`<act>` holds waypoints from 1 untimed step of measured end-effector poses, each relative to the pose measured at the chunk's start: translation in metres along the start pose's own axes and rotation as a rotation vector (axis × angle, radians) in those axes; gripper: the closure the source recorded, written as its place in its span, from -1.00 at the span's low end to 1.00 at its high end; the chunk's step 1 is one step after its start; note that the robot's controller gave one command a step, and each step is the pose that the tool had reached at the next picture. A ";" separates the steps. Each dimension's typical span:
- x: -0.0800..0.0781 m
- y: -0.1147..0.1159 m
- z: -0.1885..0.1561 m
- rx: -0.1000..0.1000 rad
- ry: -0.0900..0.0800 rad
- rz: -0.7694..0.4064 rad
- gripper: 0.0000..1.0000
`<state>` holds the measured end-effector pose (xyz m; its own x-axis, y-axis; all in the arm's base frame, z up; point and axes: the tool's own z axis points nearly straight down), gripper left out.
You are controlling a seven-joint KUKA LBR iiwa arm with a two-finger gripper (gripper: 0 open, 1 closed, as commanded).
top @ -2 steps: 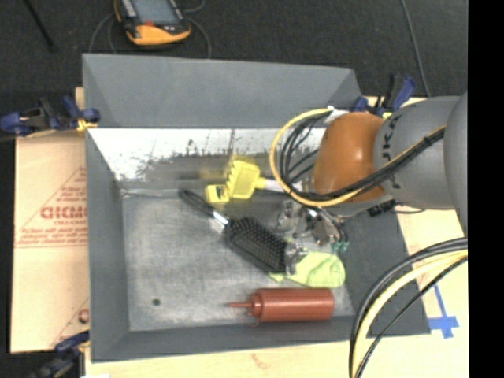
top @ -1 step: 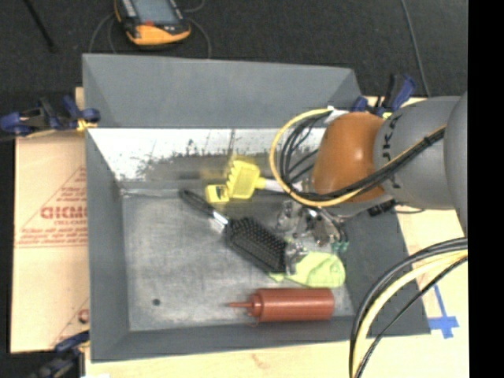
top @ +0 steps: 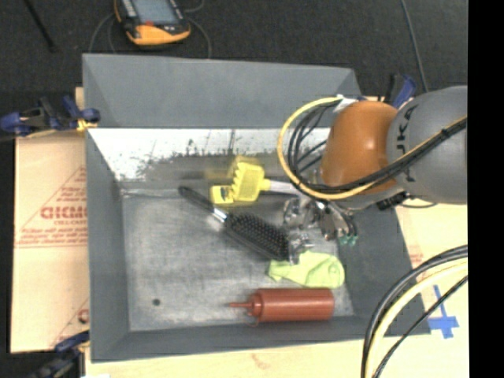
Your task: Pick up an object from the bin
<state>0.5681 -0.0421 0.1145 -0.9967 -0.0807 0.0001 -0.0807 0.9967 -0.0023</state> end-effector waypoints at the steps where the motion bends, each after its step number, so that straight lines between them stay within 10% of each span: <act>1: 0.002 0.010 -0.051 -0.002 0.001 0.006 1.00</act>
Offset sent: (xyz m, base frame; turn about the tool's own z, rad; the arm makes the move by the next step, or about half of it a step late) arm -0.0026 0.0064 0.0962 0.0151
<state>0.5657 -0.0323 0.1651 -0.9972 -0.0747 0.0015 -0.0747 0.9972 -0.0004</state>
